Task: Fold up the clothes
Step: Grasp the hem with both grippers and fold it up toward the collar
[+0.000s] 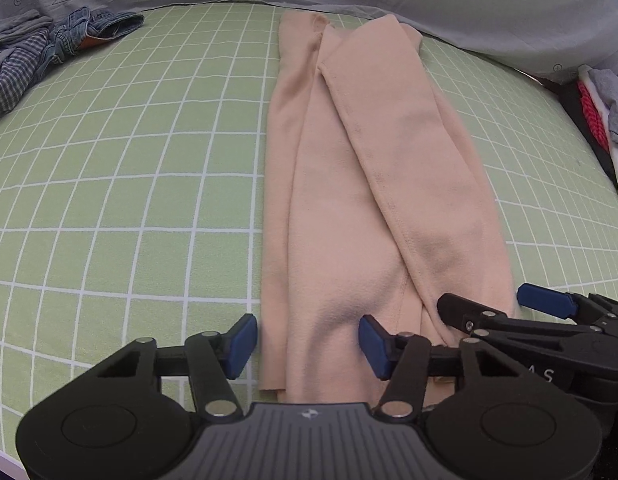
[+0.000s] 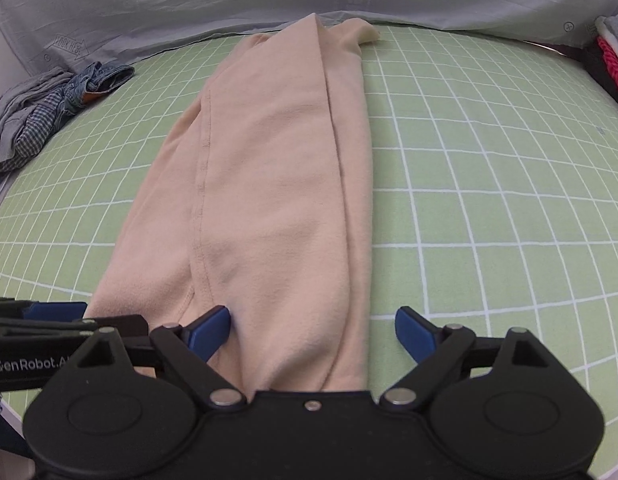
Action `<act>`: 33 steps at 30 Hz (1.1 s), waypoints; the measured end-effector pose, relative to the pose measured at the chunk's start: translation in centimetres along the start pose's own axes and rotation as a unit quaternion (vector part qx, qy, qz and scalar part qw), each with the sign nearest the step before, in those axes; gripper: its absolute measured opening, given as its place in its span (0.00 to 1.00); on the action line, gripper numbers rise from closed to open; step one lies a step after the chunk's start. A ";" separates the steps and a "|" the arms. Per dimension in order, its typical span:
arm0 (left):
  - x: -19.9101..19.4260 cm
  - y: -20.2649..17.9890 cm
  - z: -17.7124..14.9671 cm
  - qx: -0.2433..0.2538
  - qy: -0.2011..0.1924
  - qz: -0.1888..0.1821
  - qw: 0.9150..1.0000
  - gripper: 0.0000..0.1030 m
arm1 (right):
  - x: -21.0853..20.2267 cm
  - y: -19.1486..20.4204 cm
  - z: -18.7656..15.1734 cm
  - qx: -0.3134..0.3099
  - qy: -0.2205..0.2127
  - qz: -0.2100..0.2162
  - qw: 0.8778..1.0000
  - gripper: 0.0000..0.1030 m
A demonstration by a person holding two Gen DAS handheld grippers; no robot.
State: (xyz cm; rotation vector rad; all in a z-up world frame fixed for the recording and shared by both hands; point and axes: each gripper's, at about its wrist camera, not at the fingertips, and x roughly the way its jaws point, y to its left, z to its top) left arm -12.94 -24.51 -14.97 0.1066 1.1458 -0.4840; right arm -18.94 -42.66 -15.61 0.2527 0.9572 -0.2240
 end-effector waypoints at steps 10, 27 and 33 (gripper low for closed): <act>-0.3 -2.1 -2.7 -0.075 -0.001 -0.029 0.997 0.13 | -2.3 -1.6 -0.9 -0.096 0.022 0.079 0.992 0.27; -9.8 -5.1 6.6 0.004 -0.114 -0.156 0.981 0.12 | -11.2 -5.4 6.8 -0.007 -0.071 0.121 0.990 0.15; -13.3 -5.4 12.6 -0.003 -0.192 -0.176 0.966 0.12 | -13.6 -4.0 13.9 -0.026 -0.152 0.128 0.980 0.15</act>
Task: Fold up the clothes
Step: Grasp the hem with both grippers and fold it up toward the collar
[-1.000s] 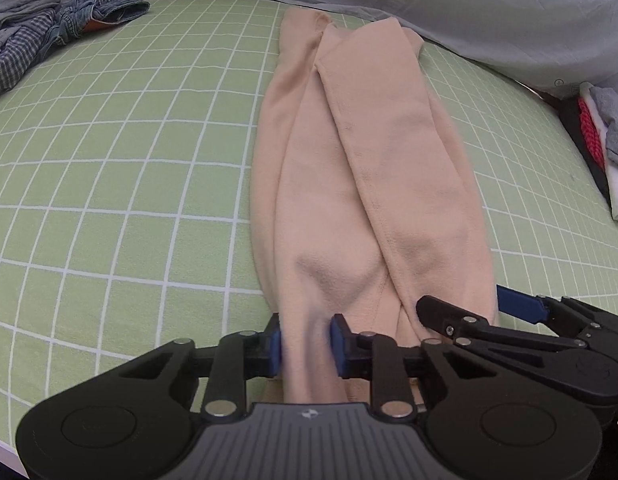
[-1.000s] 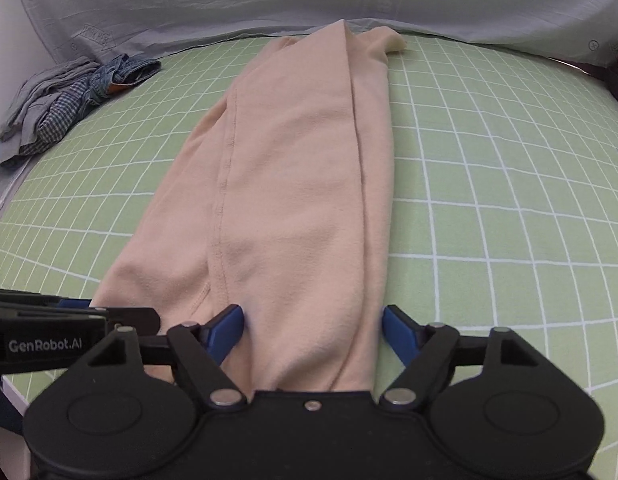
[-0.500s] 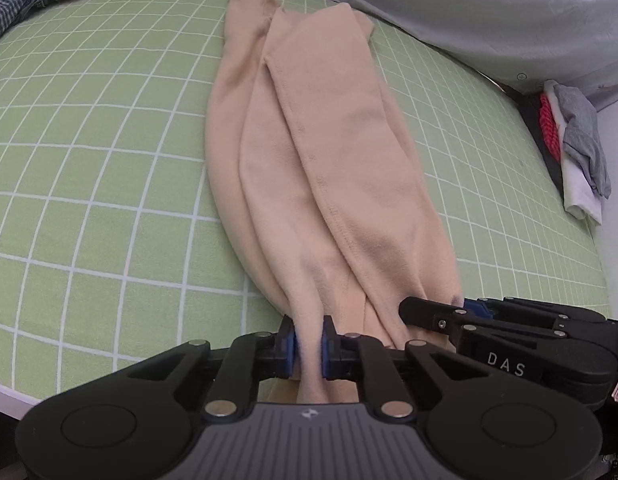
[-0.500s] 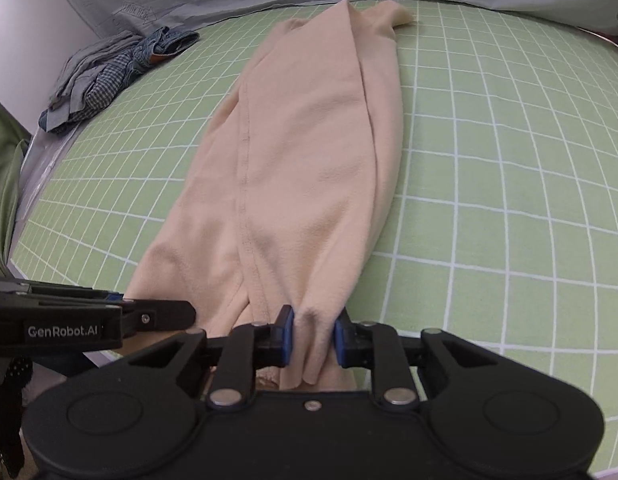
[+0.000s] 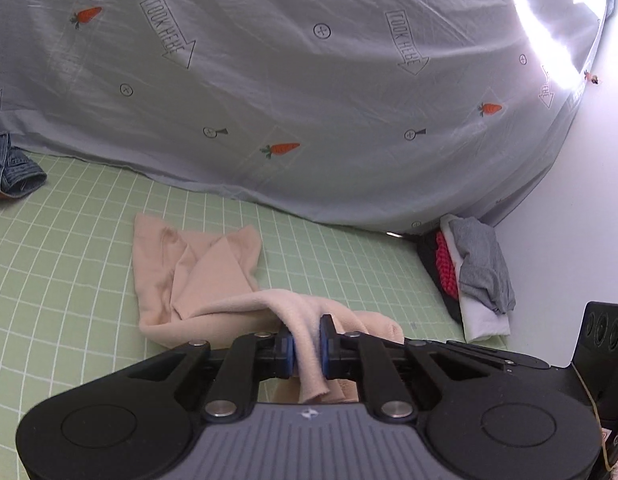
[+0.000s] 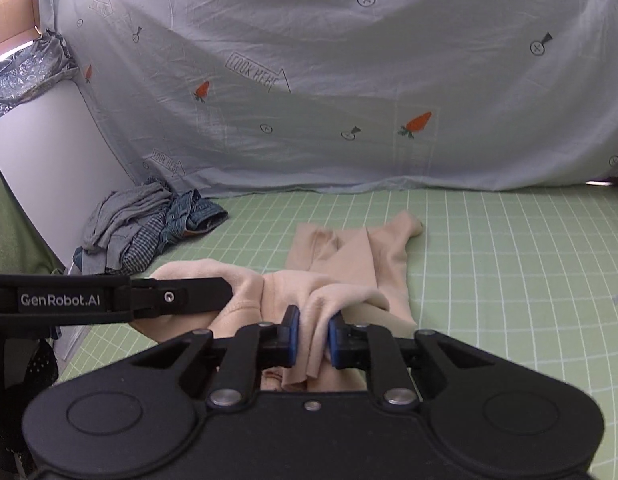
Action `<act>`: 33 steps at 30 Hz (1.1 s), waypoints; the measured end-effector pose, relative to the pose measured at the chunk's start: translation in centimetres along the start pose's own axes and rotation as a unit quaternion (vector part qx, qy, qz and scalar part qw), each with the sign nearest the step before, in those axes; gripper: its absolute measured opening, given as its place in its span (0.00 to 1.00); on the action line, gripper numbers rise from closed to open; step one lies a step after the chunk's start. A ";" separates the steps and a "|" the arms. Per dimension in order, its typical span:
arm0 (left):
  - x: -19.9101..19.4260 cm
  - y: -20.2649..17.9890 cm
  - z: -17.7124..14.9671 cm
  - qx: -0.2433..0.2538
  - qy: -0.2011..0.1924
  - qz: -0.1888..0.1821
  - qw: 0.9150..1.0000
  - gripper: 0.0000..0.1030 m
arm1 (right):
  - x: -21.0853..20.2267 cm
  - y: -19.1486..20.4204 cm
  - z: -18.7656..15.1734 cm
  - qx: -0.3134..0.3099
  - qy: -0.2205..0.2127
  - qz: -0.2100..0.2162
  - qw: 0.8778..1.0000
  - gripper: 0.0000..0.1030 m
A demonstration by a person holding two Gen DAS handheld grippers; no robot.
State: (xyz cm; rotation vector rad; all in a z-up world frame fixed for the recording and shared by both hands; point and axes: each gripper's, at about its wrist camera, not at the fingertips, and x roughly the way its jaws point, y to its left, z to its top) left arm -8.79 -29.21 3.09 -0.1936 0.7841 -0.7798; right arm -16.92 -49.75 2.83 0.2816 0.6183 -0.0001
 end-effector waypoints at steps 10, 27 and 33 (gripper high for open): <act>3.2 2.6 7.3 0.008 -0.029 0.018 0.999 0.12 | 6.0 1.2 7.5 -0.048 -0.028 0.004 0.998 0.15; 21.2 12.5 6.3 -0.083 0.120 0.096 0.985 0.13 | 25.0 -3.9 3.6 0.034 0.136 -0.040 0.989 0.16; 24.1 14.9 6.0 -0.097 0.127 0.117 0.980 0.14 | 28.5 -4.8 3.6 0.051 0.146 -0.052 0.987 0.18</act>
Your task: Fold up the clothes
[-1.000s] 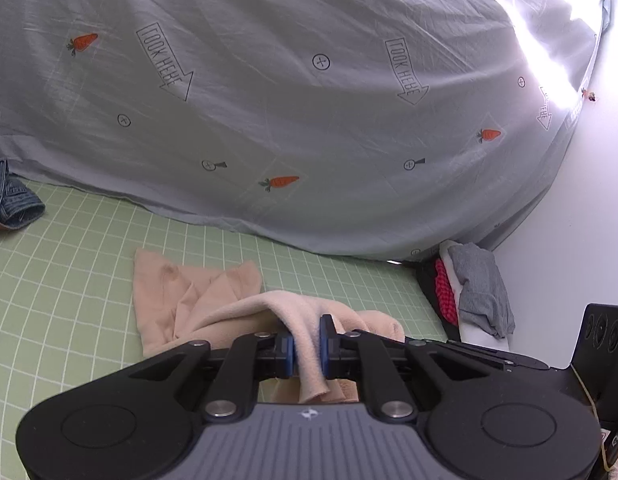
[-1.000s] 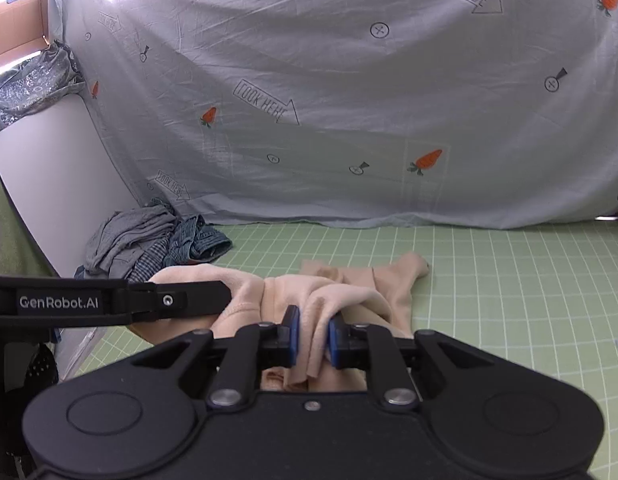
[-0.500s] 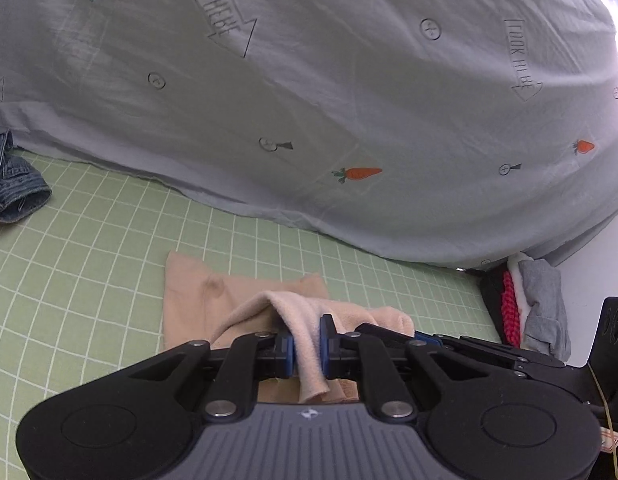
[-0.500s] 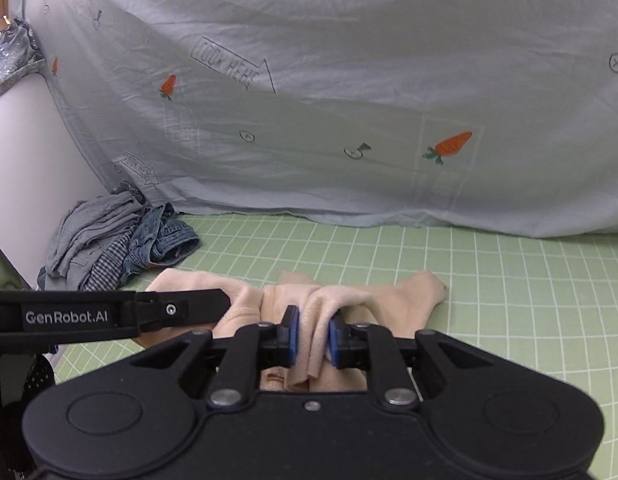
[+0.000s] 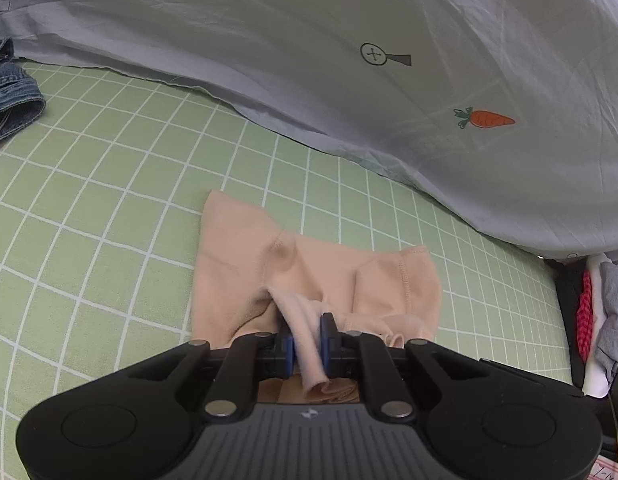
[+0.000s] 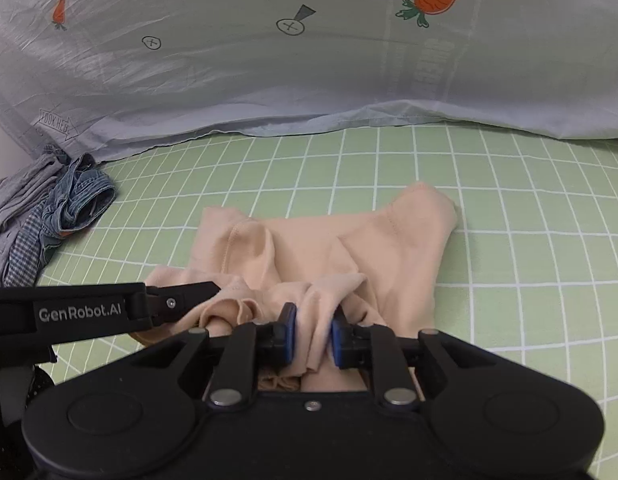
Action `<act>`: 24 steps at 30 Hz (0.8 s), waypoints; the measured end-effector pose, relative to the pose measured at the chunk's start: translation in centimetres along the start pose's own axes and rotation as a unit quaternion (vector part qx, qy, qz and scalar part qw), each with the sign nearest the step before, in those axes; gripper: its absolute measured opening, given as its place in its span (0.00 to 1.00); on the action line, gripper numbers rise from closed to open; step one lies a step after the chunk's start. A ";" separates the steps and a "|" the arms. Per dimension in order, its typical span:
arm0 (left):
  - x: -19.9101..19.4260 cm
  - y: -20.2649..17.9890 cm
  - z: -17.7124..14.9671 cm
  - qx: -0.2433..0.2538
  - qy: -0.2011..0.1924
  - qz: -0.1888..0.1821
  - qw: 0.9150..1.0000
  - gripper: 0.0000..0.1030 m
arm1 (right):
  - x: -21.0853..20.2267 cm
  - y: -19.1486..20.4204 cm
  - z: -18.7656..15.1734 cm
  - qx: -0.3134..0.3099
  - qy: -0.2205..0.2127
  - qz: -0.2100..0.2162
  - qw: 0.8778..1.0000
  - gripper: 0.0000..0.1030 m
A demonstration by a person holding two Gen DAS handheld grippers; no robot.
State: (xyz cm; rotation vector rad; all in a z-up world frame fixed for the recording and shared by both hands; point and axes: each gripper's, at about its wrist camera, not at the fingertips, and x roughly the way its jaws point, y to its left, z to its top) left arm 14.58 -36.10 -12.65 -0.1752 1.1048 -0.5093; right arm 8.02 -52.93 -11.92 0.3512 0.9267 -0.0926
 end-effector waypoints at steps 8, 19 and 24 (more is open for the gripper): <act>0.3 0.8 2.2 -0.044 0.014 0.007 0.999 0.17 | -0.4 -1.9 3.2 0.031 -0.046 -0.033 0.998 0.48; -5.6 1.6 1.4 -0.016 -0.056 0.053 0.997 0.67 | -5.3 -5.6 -0.7 0.082 -0.078 -0.061 0.992 0.66; -3.7 1.7 -0.3 -0.010 -0.014 0.055 0.998 0.67 | -4.0 -4.5 -2.4 0.067 -0.050 -0.036 0.996 0.66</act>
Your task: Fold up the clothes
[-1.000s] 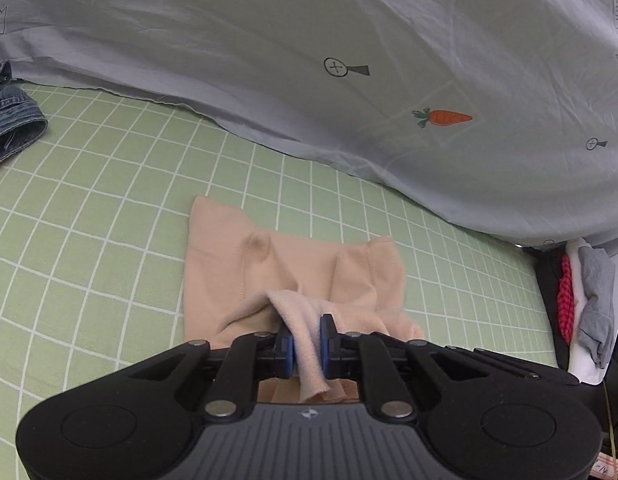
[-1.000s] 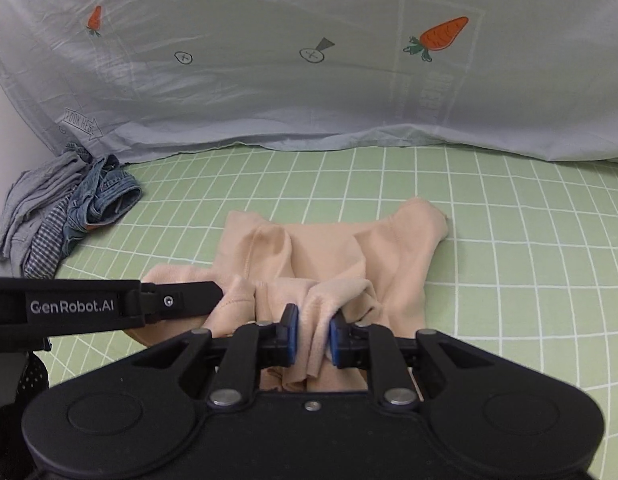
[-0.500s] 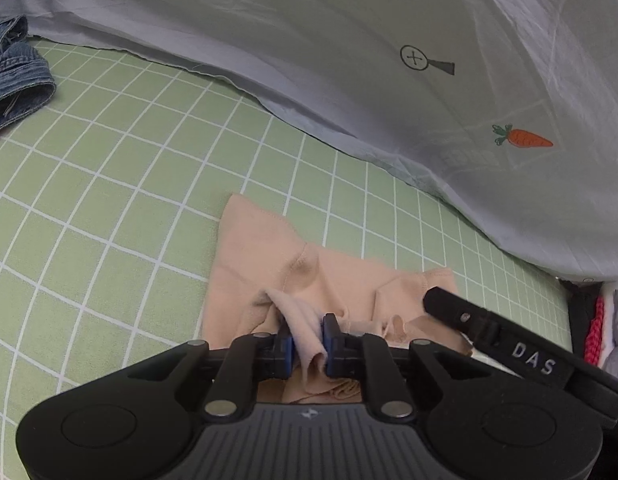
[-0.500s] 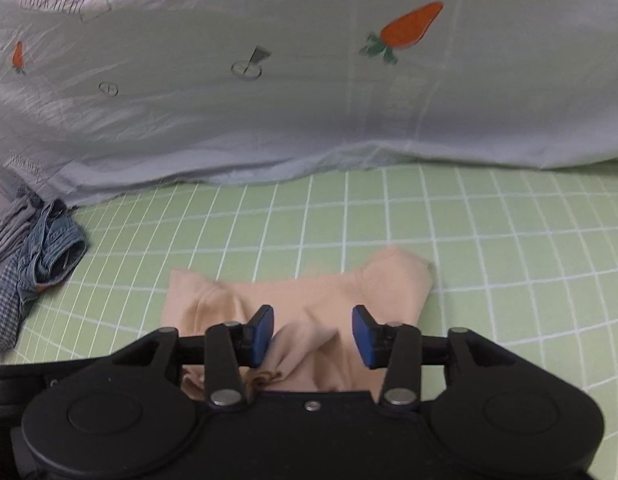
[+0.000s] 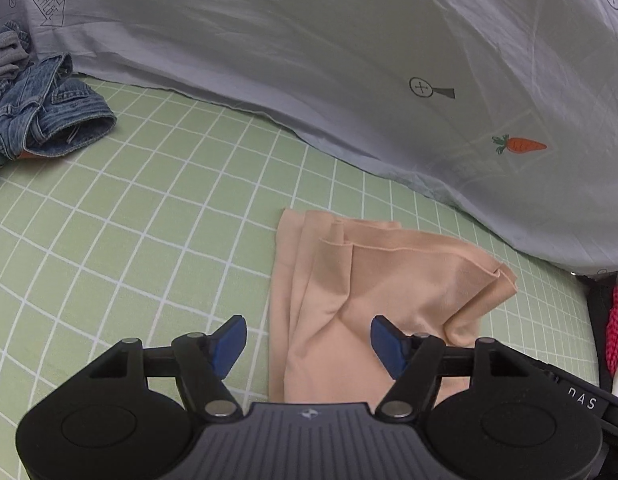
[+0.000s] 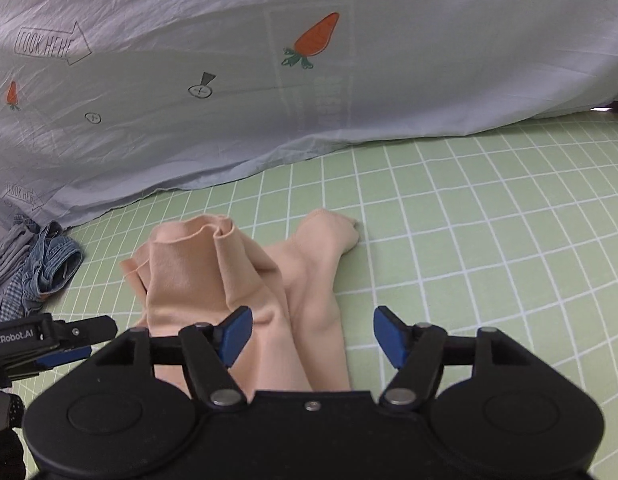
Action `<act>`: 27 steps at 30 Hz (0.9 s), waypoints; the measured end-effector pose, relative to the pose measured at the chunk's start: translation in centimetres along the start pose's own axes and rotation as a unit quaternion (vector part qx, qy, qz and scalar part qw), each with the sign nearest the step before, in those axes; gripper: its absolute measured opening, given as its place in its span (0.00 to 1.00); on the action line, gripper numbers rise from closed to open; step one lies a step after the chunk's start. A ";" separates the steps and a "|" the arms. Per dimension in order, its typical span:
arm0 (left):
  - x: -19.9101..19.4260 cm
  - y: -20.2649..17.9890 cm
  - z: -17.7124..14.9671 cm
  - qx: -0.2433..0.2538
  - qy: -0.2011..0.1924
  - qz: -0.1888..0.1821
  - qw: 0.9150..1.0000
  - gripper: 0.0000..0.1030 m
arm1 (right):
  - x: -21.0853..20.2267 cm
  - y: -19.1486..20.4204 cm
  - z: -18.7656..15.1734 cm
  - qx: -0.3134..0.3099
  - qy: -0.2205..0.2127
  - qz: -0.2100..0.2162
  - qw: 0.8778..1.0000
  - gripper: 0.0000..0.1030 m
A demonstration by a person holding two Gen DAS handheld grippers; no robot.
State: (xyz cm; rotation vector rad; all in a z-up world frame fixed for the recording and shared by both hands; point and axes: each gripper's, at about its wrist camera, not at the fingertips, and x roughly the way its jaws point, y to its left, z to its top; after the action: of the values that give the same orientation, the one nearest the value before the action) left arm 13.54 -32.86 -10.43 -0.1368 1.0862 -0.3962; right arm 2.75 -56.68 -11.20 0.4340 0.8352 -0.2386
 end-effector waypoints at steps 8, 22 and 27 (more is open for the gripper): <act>3.1 -0.5 0.2 0.025 0.016 0.033 0.999 0.67 | 4.6 3.0 1.0 -0.087 0.012 -0.008 0.996 0.64; 4.3 0.7 1.2 -0.006 0.030 0.018 0.999 0.68 | 4.6 -3.3 1.4 0.110 0.011 0.020 0.994 0.75; 4.4 -0.2 0.9 -0.001 0.034 0.014 0.999 0.67 | 5.5 -1.7 0.1 0.103 0.042 0.033 0.993 0.76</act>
State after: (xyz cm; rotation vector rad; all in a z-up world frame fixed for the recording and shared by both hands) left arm 16.06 -34.76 -13.61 -0.1109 1.1543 -0.3775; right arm 5.79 -58.48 -15.79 0.6690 0.8805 -0.2473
